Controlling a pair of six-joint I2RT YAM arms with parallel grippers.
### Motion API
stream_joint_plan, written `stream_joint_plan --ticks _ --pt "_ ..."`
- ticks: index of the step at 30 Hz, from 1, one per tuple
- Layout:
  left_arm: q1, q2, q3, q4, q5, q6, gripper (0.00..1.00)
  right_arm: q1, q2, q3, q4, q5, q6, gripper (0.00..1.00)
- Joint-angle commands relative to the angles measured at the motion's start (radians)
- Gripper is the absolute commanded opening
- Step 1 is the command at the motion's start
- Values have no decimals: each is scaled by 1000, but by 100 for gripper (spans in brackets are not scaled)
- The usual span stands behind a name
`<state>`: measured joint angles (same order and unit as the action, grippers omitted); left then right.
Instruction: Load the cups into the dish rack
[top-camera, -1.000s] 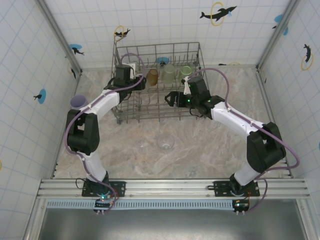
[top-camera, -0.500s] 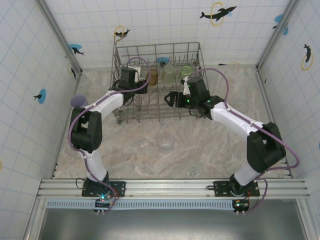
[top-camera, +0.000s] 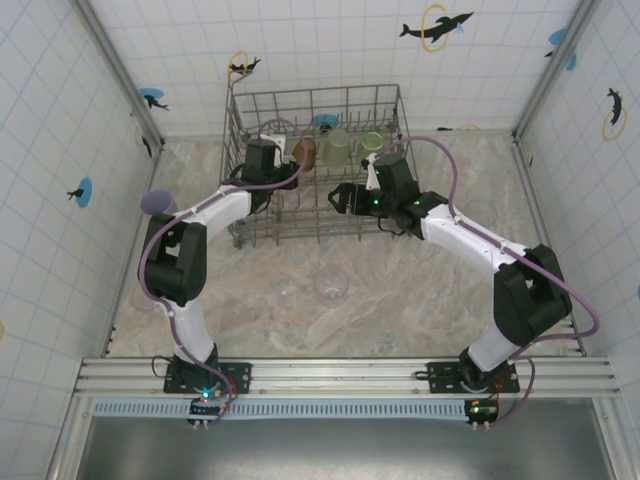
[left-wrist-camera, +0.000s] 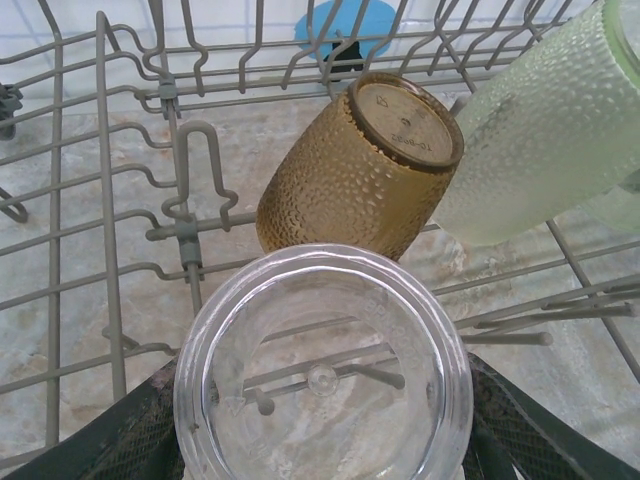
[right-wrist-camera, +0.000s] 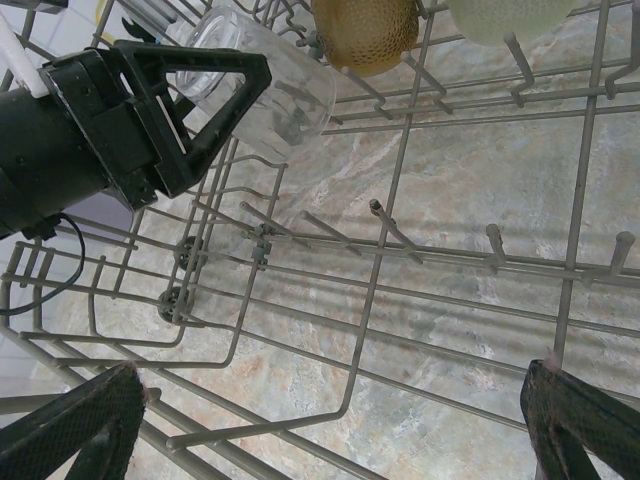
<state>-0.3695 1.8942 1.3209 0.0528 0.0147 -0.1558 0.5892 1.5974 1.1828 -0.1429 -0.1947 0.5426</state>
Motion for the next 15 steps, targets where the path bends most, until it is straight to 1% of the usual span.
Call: stream_joint_plan --ticks 1,3,4,5,7,11,14,15 --pt "0 6 -30 25 -14 32 40 11 -49 -19 -17 5 -1 100" --pt "-4 9 -37 25 -22 40 41 10 -55 -22 -18 10 -1 99" --pt "-6 11 -43 25 -27 42 43 11 -58 -23 -18 13 -2 99" --pt "-6 12 -46 25 -36 38 48 11 -60 -22 -17 11 -1 99" --pt "-6 10 -48 25 -38 32 52 11 -60 -19 -18 11 -3 99" --pt "-11 -11 -56 37 -61 30 72 11 -59 -8 -25 10 -3 99" --pt "-12 -44 -67 54 -73 20 78 11 -60 -3 -27 5 -1 99" --pt "-12 -54 -71 58 -71 14 82 11 -62 -3 -27 5 -1 99"
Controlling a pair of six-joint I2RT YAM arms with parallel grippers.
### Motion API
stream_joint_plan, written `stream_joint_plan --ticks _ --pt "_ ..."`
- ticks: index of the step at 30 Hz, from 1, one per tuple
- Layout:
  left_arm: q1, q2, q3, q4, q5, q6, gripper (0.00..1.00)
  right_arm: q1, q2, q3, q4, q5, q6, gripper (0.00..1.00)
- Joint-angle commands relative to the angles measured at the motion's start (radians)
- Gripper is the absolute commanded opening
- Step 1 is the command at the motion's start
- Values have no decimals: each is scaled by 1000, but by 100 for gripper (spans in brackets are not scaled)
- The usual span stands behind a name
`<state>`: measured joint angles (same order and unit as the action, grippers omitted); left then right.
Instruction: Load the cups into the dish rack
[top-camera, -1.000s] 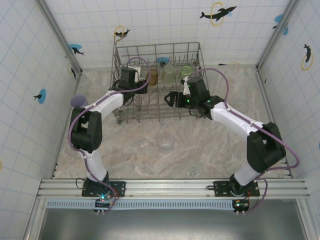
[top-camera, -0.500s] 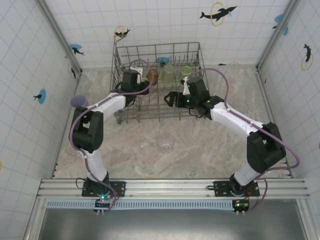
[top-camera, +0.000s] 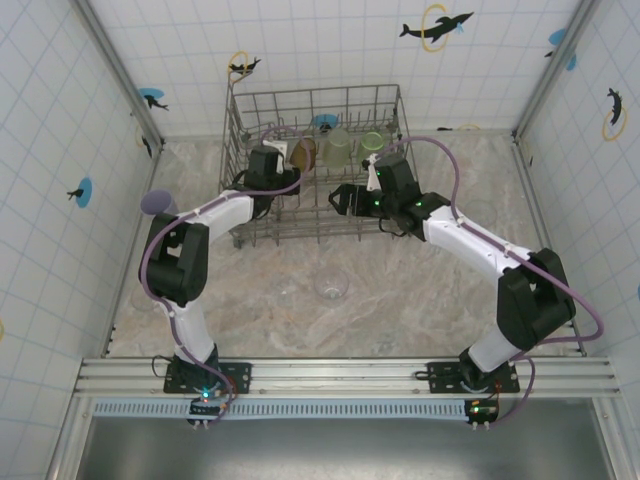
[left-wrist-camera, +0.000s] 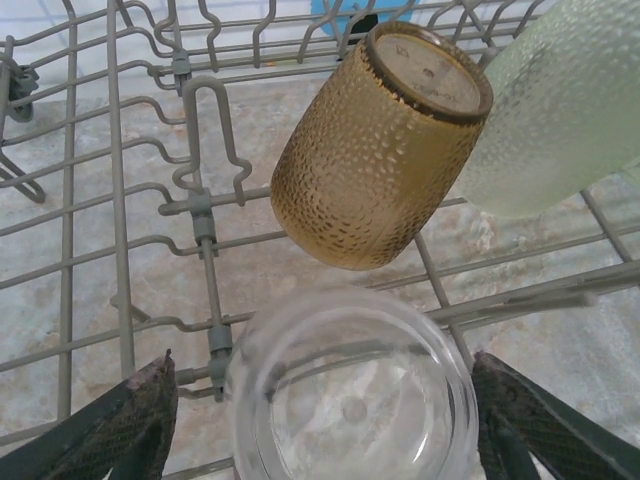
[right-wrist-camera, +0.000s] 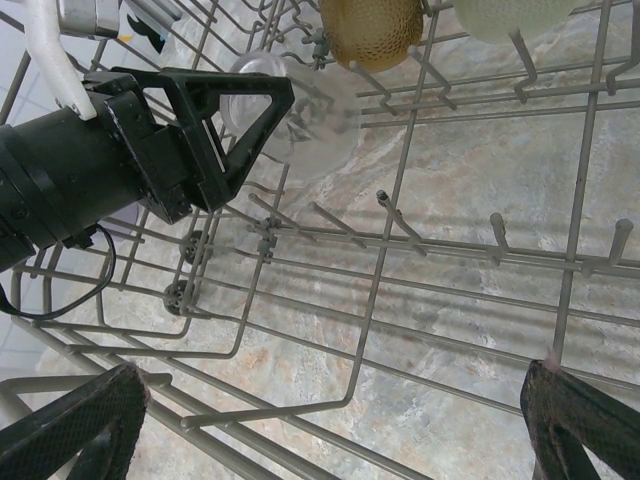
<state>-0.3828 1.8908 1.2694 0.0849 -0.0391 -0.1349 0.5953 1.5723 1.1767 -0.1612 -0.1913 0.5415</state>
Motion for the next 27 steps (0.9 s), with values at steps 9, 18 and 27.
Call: stream_joint_plan --ticks 9,18,27 --pt "0 -140 -18 42 11 -57 97 4 -74 -29 -4 10 14 99" --pt "1 -216 8 -27 -96 -77 97 4 -111 -58 -13 16 24 99" --pt "1 -214 98 -190 -220 -113 97 4 -139 -45 -47 29 19 99"
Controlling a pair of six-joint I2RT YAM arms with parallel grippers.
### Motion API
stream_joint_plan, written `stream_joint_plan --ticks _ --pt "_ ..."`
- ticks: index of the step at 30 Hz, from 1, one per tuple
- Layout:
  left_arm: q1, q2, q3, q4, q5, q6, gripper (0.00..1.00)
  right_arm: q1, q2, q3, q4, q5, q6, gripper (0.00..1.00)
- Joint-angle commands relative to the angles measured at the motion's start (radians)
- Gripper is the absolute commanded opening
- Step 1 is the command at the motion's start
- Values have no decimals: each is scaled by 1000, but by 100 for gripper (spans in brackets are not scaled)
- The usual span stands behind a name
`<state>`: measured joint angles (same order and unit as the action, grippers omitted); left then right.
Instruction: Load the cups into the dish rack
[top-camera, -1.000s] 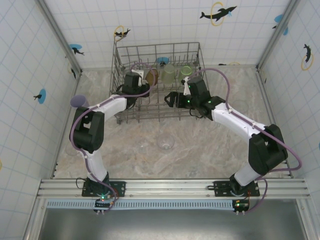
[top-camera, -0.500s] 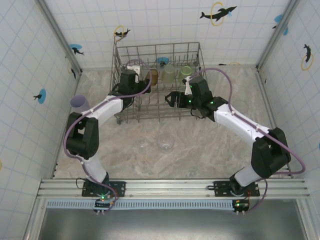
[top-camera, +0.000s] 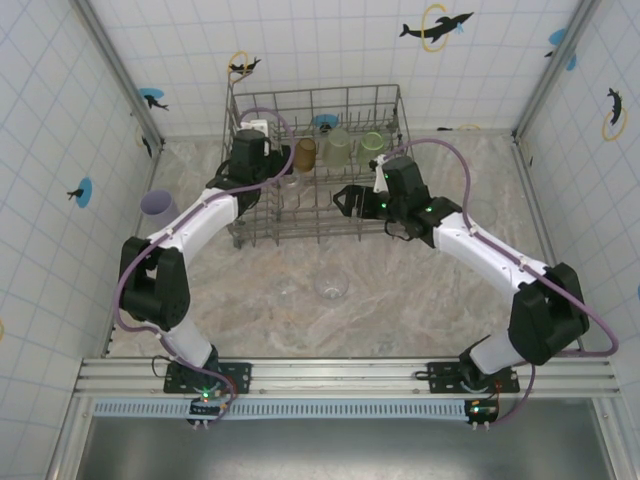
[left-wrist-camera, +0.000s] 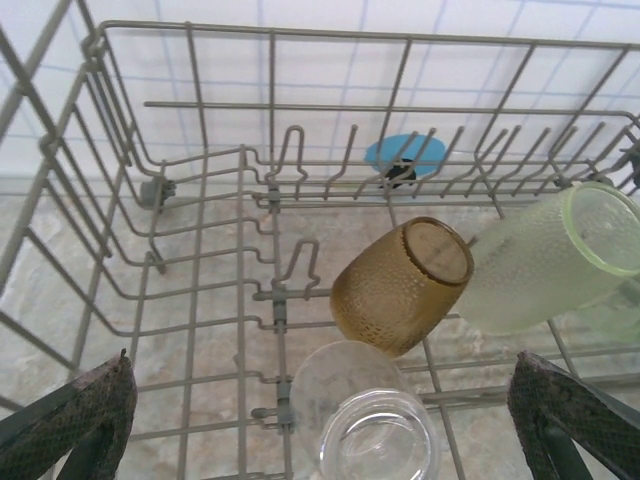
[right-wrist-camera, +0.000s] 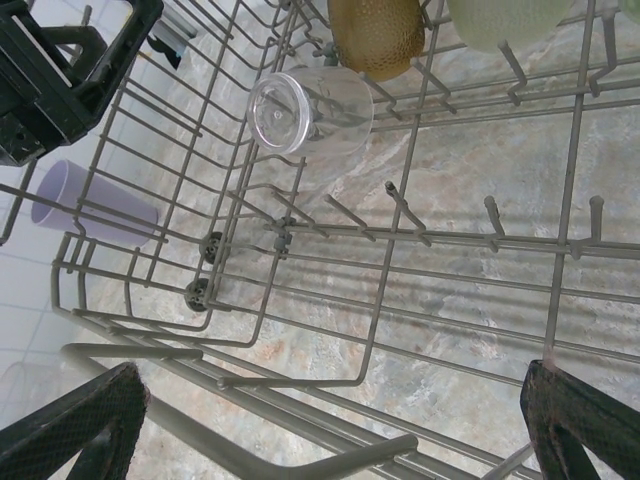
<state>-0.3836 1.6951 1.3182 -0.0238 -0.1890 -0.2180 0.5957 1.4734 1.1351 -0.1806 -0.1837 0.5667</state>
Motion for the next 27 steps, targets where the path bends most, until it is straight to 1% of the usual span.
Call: stream_joint_plan --ticks 1,4,11,12,17,27 --pt "1 -21 55 -97 -88 -36 97 4 -41 -6 -32 28 -10 99" --pt "3 -33 72 -137 -134 -43 97 4 -35 -13 -42 38 -17 99" --pt "15 -44 133 -238 -174 -43 97 4 -17 -19 -54 40 -24 99" --pt "22 -46 140 -253 -176 -80 97 4 -19 -21 -57 42 -24 99" --pt "88 -53 157 -316 -118 -158 97 4 -34 -32 -51 42 -31 99" --pt "140 -90 130 -383 -234 -197 97 3 -48 -31 -75 50 -70 99"
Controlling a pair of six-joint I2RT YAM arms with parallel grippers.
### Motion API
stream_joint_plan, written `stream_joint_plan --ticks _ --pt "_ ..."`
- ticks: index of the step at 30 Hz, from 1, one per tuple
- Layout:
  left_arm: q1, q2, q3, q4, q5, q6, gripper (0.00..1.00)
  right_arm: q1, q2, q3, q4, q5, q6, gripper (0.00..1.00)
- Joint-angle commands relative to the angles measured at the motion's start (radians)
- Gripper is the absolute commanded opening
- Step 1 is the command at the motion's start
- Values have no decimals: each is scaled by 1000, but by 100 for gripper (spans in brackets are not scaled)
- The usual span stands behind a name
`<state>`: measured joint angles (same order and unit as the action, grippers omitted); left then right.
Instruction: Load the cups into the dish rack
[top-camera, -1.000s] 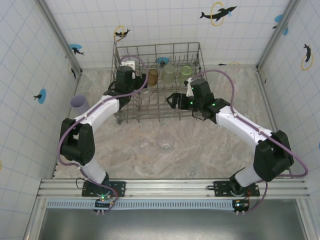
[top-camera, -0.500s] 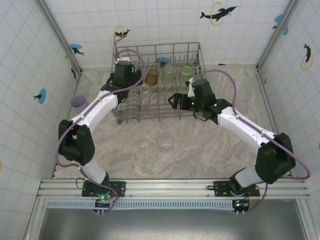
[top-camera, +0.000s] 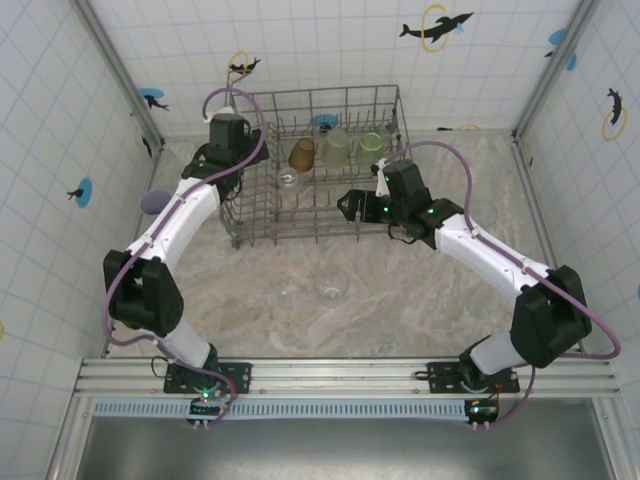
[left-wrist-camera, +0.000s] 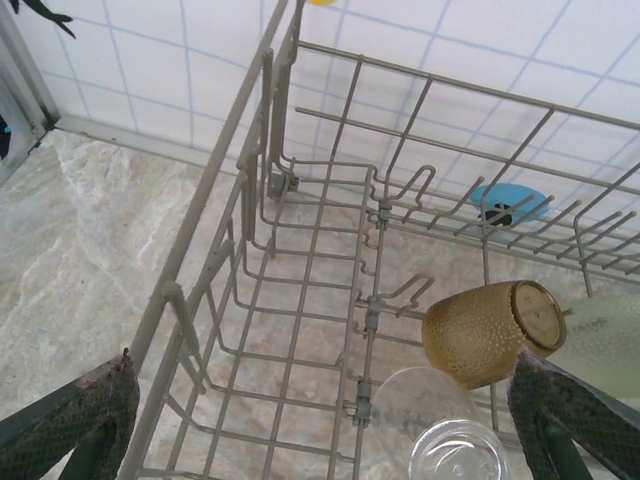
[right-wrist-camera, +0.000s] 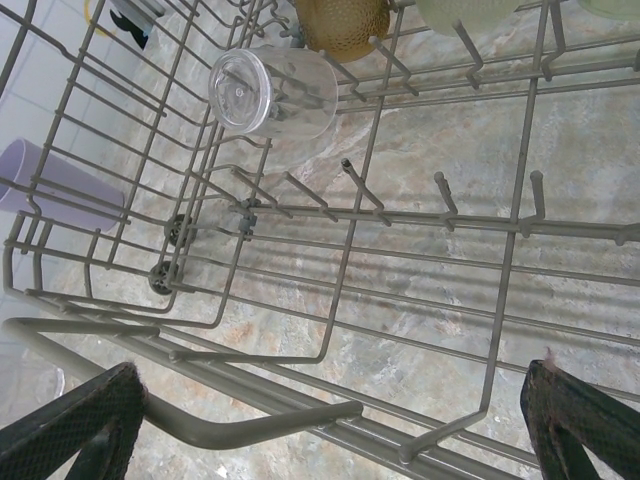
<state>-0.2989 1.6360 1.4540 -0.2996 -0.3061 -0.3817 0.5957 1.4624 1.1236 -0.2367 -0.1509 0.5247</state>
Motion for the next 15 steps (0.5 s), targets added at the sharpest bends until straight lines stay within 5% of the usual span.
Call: stream_joint_plan --ticks 1,15 --pt "61 -34 -12 -117 -130 -38 97 2 -41 -23 -20 19 -33 99" --pt "203 -110 -123 -157 -141 -85 97 -8 -40 -70 7 -4 -48 99"
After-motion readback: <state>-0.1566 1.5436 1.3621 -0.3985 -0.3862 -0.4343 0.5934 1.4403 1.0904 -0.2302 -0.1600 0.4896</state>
